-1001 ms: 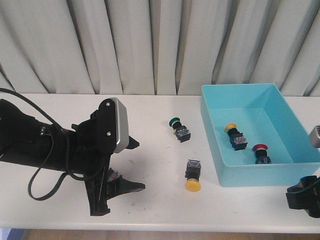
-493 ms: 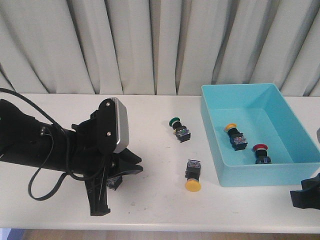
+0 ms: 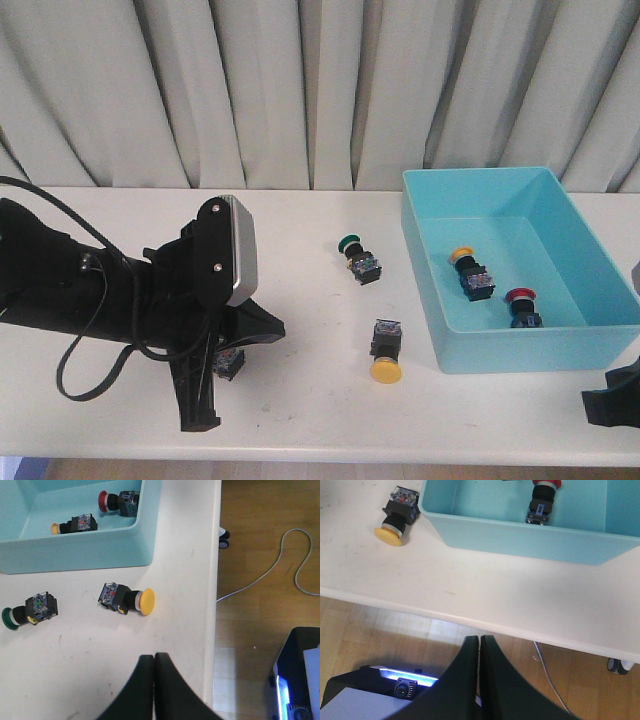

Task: Pick red and yellow buttons and place in box

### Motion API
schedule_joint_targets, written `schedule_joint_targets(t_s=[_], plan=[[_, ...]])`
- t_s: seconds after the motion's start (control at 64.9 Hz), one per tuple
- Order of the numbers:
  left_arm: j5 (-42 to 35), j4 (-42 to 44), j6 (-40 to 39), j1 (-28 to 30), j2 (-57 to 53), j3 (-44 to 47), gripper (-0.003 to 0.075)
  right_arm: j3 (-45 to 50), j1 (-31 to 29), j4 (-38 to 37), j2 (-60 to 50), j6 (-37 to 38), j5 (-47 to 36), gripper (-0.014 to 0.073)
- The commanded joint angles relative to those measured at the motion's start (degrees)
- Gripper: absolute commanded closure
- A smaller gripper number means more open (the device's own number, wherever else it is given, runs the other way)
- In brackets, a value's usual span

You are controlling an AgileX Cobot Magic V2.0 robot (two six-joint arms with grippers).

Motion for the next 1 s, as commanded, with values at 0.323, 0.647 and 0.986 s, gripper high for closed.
schedule_joint_targets(t_s=[0.323,0.647,0.986], plan=[[-0.58,-2.35,-0.54,-0.16,-1.54,-1.51,0.0727,-1.38,-0.21,0.22,-0.52,-0.28,-1.78,0.0601],[-11.8,17.3,-33.37,-0.16,-6.52,-1.51,0.0727,-1.38,-0.21,0.22,-0.52,-0.28,-1.66,0.0601],[-13.86,65.86,-89.77,-0.04,-17.21,-0.85,0.0727,-1.38,-0.21,0.22,-0.52,-0.28,-1.61,0.0601]])
